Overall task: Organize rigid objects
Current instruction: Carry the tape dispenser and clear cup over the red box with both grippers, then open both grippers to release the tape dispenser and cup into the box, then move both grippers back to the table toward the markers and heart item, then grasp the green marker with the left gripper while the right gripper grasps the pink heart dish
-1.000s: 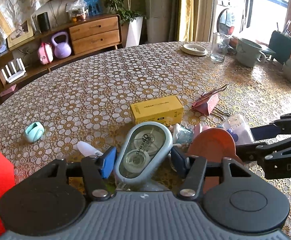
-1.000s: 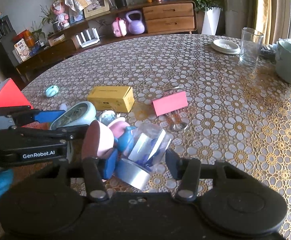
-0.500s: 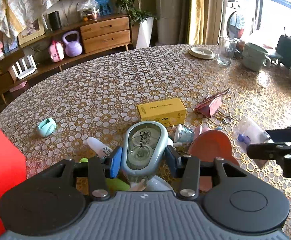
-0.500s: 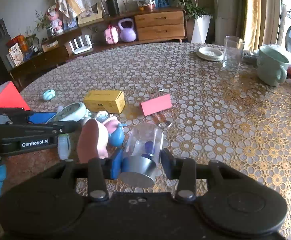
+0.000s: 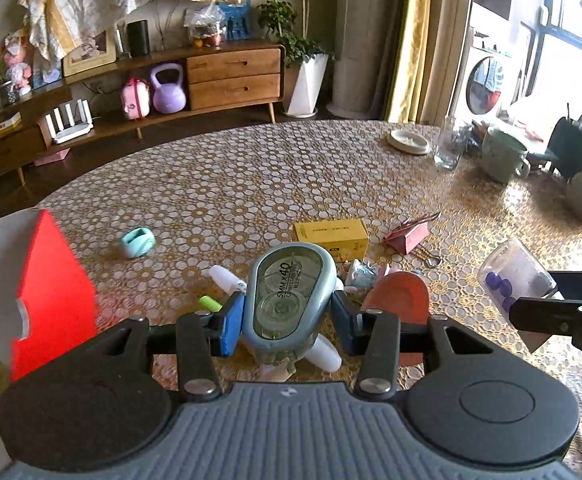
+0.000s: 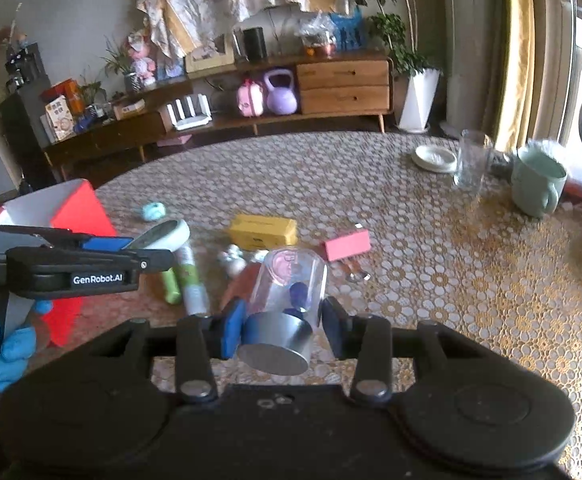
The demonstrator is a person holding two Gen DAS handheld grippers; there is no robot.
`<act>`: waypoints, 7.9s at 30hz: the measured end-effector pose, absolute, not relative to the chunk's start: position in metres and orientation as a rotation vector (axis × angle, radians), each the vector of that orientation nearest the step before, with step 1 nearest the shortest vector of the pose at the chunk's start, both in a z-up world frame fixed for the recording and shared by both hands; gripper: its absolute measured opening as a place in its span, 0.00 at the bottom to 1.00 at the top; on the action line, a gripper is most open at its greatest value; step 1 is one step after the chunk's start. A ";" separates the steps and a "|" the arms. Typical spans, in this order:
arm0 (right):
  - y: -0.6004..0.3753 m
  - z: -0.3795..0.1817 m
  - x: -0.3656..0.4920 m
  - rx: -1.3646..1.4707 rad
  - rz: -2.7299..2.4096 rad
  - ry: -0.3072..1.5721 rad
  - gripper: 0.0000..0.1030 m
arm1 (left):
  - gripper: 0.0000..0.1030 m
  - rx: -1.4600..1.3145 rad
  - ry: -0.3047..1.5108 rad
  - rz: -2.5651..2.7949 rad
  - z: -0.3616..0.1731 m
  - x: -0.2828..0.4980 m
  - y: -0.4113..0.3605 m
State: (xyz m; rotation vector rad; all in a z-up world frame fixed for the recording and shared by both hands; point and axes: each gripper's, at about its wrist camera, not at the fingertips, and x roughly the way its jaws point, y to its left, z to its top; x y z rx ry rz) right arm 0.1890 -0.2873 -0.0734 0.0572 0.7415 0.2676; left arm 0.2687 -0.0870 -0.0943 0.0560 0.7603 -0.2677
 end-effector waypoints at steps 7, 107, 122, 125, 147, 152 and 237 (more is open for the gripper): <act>-0.263 -0.050 0.172 0.033 0.310 0.720 0.41 | 0.44 0.006 0.737 -0.253 -0.066 0.243 -0.062; 0.025 -0.054 0.245 -0.237 0.699 0.825 0.40 | 0.61 0.094 1.069 0.168 -0.088 0.283 0.200; -0.024 -0.022 0.203 -0.163 0.714 0.718 0.57 | 0.61 0.103 0.935 0.145 -0.038 0.229 0.160; -0.034 -0.016 0.193 -0.150 0.722 0.706 0.58 | 0.61 0.095 0.908 0.128 -0.028 0.218 0.152; -0.147 -0.011 0.132 0.009 0.628 0.617 0.97 | 0.75 0.011 0.739 -0.015 -0.006 0.154 0.081; -0.181 -0.019 0.120 0.017 0.578 0.616 0.99 | 0.78 -0.017 0.720 -0.064 -0.010 0.149 0.055; -0.224 -0.166 0.228 -0.291 0.310 0.719 0.48 | 0.16 -0.029 0.906 0.038 -0.154 0.311 -0.077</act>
